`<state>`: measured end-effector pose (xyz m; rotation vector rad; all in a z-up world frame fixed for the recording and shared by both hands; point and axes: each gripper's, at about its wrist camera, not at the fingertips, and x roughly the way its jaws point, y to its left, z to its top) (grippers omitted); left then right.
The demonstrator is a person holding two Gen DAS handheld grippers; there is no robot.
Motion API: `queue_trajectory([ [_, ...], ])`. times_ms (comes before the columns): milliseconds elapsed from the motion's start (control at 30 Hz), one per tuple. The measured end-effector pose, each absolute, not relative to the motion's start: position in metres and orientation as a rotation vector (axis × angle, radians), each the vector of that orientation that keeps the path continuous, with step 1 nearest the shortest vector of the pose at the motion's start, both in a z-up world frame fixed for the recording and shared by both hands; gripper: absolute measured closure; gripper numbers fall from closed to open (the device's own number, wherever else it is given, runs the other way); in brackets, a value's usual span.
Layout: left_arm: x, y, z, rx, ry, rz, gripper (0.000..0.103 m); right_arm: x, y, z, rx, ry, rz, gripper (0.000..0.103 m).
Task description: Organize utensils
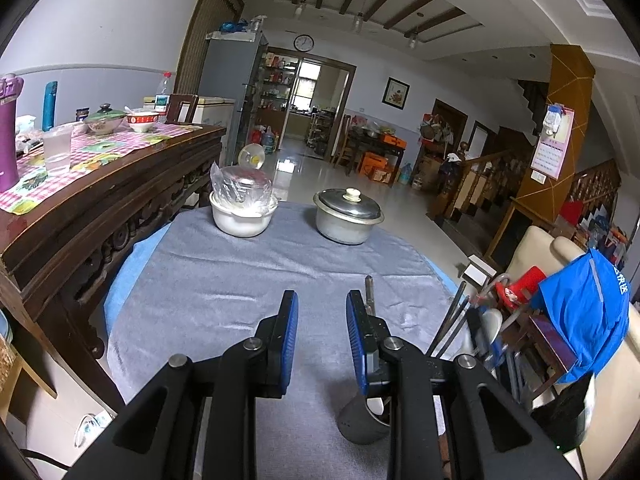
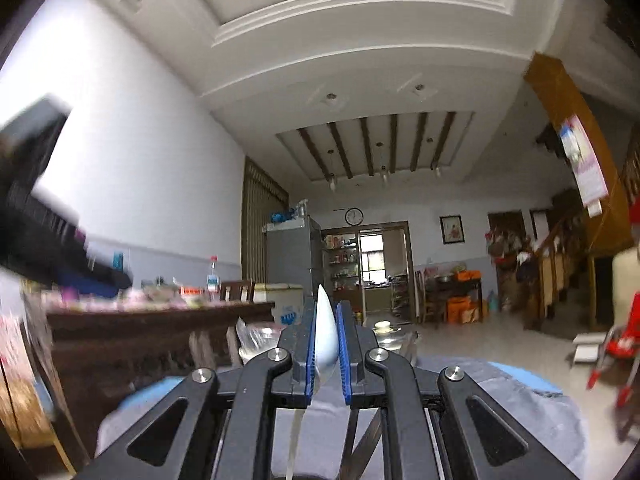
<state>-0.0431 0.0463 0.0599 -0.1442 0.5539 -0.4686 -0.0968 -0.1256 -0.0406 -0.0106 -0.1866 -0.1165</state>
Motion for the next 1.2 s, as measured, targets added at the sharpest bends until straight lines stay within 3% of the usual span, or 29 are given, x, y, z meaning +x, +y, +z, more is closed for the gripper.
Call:
queue_trajectory([
  [333,-0.042,0.046,0.056,-0.127,0.577,-0.463,0.077,-0.085,-0.129,-0.06,-0.022,-0.038,-0.077,0.092],
  [433,-0.043,0.043,0.054,-0.088,0.589,-0.425,0.057,-0.091,-0.137,-0.058,0.003,0.019,-0.059,0.091],
  [500,-0.044,0.043,0.051,-0.074,0.596,-0.402,0.053,-0.096,-0.144,-0.053,0.025,0.047,-0.056,0.086],
  [533,-0.043,0.042,0.049,-0.062,0.608,-0.381,0.053,-0.096,-0.149,-0.05,0.053,0.074,-0.053,0.07],
  [567,-0.042,0.043,0.048,-0.055,0.616,-0.366,0.052,-0.101,-0.154,-0.048,0.074,0.095,-0.053,0.04],
  [600,-0.042,0.043,0.047,-0.048,0.622,-0.354,0.051,-0.104,-0.159,-0.045,0.1,0.111,-0.054,0.029],
  [633,-0.042,0.043,0.045,-0.038,0.632,-0.335,0.05,-0.11,-0.165,-0.042,0.127,0.102,-0.051,0.027],
  [900,-0.055,0.043,0.04,0.034,0.632,-0.262,0.047,-0.136,-0.186,-0.018,0.181,0.096,-0.062,0.027],
  [1200,-0.067,0.04,0.041,0.091,0.61,-0.204,0.041,-0.141,-0.195,-0.003,0.209,0.271,-0.082,0.027],
])
